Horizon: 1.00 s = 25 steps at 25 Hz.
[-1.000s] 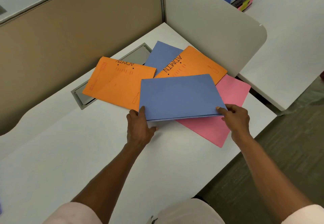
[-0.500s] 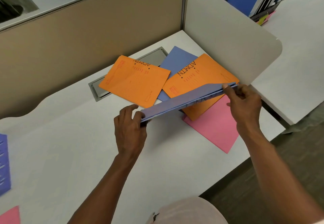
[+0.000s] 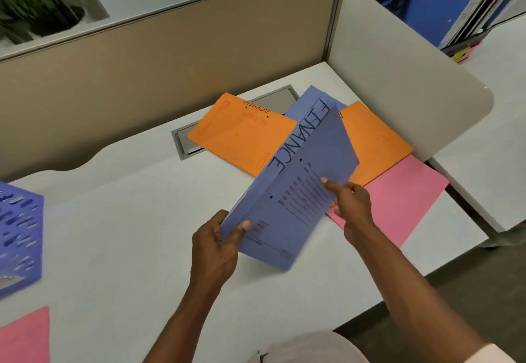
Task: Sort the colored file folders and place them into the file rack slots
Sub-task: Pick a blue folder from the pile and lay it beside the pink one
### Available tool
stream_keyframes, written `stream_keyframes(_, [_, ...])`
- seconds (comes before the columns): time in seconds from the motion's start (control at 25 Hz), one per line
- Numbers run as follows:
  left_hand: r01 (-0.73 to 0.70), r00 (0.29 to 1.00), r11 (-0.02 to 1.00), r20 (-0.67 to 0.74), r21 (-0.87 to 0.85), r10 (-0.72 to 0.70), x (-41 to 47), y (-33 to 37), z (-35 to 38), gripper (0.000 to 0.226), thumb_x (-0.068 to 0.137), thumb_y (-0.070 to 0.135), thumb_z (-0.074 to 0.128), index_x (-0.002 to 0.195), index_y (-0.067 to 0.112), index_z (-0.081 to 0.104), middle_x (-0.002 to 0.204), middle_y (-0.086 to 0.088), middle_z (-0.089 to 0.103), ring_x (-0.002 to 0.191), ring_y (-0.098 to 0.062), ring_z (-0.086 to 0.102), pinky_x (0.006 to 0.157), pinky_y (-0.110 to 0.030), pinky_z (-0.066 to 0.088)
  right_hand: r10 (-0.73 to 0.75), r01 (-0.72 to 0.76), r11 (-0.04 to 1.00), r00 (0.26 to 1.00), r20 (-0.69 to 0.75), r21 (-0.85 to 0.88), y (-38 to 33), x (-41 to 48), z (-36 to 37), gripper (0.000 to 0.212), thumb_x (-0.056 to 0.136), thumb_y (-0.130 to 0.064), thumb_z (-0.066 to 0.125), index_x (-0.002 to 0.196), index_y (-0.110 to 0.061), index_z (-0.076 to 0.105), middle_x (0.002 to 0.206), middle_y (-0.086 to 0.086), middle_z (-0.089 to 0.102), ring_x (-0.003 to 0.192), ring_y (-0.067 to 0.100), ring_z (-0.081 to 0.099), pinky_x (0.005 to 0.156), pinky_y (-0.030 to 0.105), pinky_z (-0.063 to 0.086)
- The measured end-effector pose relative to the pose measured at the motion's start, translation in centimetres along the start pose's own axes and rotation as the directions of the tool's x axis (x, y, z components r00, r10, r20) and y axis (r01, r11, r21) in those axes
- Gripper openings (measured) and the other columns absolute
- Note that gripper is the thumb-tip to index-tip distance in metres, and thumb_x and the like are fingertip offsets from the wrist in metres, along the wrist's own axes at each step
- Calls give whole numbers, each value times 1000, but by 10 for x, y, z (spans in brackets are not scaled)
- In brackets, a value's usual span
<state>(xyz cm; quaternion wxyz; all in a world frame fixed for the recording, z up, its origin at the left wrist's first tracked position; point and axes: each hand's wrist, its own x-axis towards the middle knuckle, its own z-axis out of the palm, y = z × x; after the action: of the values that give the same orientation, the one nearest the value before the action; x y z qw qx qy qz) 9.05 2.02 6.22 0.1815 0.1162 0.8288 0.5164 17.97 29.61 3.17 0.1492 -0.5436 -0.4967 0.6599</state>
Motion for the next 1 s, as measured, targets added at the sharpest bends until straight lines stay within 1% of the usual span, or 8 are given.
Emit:
stream_keyframes(0.08, [75, 997, 996, -3, -56, -75, -9, -13, -3, 29, 89, 55, 74, 98, 27, 73, 91, 10, 78, 81, -12, 74, 64, -25, 60, 87, -88, 995, 996, 25, 40, 23, -4, 9, 50, 83, -34, 89, 119, -7, 70, 105, 0, 76, 96, 24, 71, 82, 44, 60])
stream_keyframes(0.12, [104, 994, 991, -7, -83, -105, -13, -19, -4, 33, 86, 57, 74, 99, 27, 73, 91, 10, 78, 81, -11, 75, 63, -24, 60, 132, -134, 990, 991, 36, 47, 32, -5, 12, 46, 83, -33, 88, 117, -7, 72, 106, 2, 78, 98, 25, 72, 83, 46, 61])
stream_keyframes(0.2, [140, 989, 984, -24, -113, -144, -19, -29, -9, 39, 82, 62, 76, 100, 28, 74, 92, 12, 78, 82, -9, 75, 62, -22, 59, 209, -213, 974, 976, 60, 70, 45, -5, 16, 39, 87, -26, 85, 120, -8, 74, 121, 8, 77, 114, 33, 71, 99, 54, 60])
stream_keyframes(0.28, [171, 983, 976, -47, -136, -179, -22, -39, -16, 41, 79, 64, 76, 102, 29, 74, 93, 10, 79, 83, -11, 76, 65, -26, 62, 217, -228, 968, 971, 103, 107, 52, -2, 16, 34, 91, -13, 81, 124, -12, 73, 128, 8, 76, 122, 33, 69, 102, 53, 58])
stream_keyframes(0.48, [193, 975, 966, -78, -170, -208, -32, -54, -27, 33, 83, 53, 79, 107, 30, 75, 98, 9, 80, 88, -13, 77, 70, -29, 64, 196, -224, 949, 970, 144, 220, 63, 10, 18, 46, 95, 11, 67, 136, -8, 64, 130, 17, 74, 127, 39, 67, 107, 61, 54])
stream_keyframes(0.6, [189, 971, 967, -114, -171, -210, -40, -58, -25, 36, 84, 55, 78, 107, 28, 74, 97, 10, 79, 88, -11, 76, 68, -27, 63, 203, -241, 950, 960, 194, 196, 69, 12, 24, 51, 95, 11, 66, 139, -13, 63, 131, 14, 73, 125, 39, 67, 104, 69, 53])
stream_keyframes(0.72, [205, 968, 961, -104, -187, -227, -48, -63, -28, 34, 84, 53, 78, 108, 29, 73, 98, 11, 79, 88, -11, 76, 68, -25, 63, 220, -269, 949, 938, 267, 164, 78, 9, 26, 53, 95, 9, 68, 140, -18, 62, 128, 12, 75, 123, 38, 68, 102, 62, 55])
stream_keyframes(1.0, [252, 959, 953, -88, -165, -269, -72, -83, -46, 38, 78, 49, 86, 108, 29, 74, 99, 14, 79, 88, -9, 76, 68, -25, 62, 199, -248, 965, 903, 381, 84, 98, 2, 40, 59, 93, 12, 67, 141, -22, 60, 134, 15, 72, 132, 41, 62, 114, 63, 47])
